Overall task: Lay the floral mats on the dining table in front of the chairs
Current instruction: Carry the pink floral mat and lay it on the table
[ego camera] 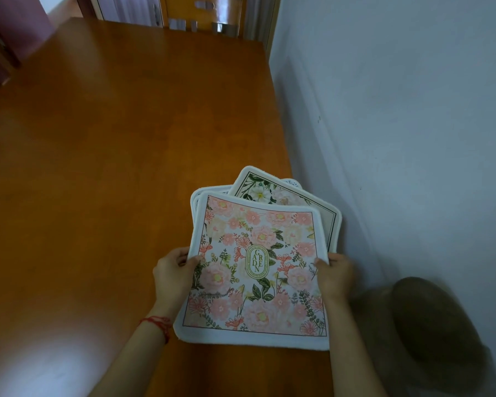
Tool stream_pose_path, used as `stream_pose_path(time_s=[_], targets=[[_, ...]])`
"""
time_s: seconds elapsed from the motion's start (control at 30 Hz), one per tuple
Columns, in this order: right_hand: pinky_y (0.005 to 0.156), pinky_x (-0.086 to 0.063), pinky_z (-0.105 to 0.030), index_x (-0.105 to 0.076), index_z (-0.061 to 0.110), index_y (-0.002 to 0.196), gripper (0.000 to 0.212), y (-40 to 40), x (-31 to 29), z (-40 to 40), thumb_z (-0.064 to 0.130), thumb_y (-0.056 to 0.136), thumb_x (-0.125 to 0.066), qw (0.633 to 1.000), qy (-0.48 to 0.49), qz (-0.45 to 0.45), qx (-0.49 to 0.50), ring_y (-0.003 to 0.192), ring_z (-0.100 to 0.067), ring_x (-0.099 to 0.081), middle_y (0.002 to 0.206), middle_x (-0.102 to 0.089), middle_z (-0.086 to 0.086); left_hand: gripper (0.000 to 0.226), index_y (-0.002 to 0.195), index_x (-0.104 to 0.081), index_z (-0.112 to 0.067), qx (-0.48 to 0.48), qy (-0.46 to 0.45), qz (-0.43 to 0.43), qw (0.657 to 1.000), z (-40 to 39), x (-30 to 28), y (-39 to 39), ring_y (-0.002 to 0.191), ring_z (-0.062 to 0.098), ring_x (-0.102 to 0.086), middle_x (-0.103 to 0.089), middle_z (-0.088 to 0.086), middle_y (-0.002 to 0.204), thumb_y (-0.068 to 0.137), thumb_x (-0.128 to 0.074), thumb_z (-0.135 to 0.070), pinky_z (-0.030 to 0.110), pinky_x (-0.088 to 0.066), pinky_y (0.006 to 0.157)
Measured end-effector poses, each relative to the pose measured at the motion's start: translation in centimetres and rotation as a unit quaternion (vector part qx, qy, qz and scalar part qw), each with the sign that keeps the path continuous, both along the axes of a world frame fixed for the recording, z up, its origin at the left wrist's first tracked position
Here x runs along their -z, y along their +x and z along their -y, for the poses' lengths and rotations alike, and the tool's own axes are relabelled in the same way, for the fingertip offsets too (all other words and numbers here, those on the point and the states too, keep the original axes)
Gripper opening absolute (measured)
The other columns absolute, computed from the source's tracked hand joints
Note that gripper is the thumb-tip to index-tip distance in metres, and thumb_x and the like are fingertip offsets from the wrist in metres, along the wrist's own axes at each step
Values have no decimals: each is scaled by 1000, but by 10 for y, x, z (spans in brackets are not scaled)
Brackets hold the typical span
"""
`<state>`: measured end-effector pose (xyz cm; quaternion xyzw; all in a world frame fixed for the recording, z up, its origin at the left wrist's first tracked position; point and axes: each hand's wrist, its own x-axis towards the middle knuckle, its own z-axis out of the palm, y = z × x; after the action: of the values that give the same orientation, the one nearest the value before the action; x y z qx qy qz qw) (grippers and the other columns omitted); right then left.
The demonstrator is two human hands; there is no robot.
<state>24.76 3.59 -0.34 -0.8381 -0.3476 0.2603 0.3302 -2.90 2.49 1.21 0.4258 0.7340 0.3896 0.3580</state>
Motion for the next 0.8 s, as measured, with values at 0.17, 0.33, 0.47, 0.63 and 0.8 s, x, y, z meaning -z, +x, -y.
stream_pose_path(time_s=[0.17,0.33,0.47,0.63,0.8], targets=[[65,-46,-25,-60,-1,93,12,-19,-23,15,3,83,-63,999,39,13,-22,84,-32,-64,95,-65,-18,22,103,-66,0,10,21,-9,1000,6,-13,-11,80,20,-60,-69,14,98,83,-65,-8,30,-52,73],[58,-42,-17,-60,1,90,8,-30,-46,35,4,84,-63,993,84,40,-79,76,-24,-60,92,-65,-17,21,102,-66,0,13,40,-18,999,17,-29,-24,78,19,-60,-68,12,95,82,-66,-7,26,-50,69],[55,-44,-15,-58,2,96,10,-35,-66,53,6,87,-60,986,108,36,-124,72,-18,-60,94,-64,-14,22,104,-66,-2,23,53,-23,998,31,-42,-36,79,18,-60,-67,9,92,82,-65,-8,24,-50,65],[57,-47,-22,-59,2,101,16,-38,-89,71,11,88,-60,974,127,68,-174,74,-18,-61,98,-67,-12,23,104,-66,-3,26,76,-38,996,55,-59,-47,75,16,-61,-65,4,90,83,-65,-9,21,-50,60],[55,-44,-17,-60,1,104,20,-41,-115,96,11,87,-61,961,164,72,-213,72,-13,-59,98,-66,-9,23,105,-66,-5,7,96,-57,994,90,-81,-53,74,13,-62,-65,2,88,83,-65,-10,19,-51,57]])
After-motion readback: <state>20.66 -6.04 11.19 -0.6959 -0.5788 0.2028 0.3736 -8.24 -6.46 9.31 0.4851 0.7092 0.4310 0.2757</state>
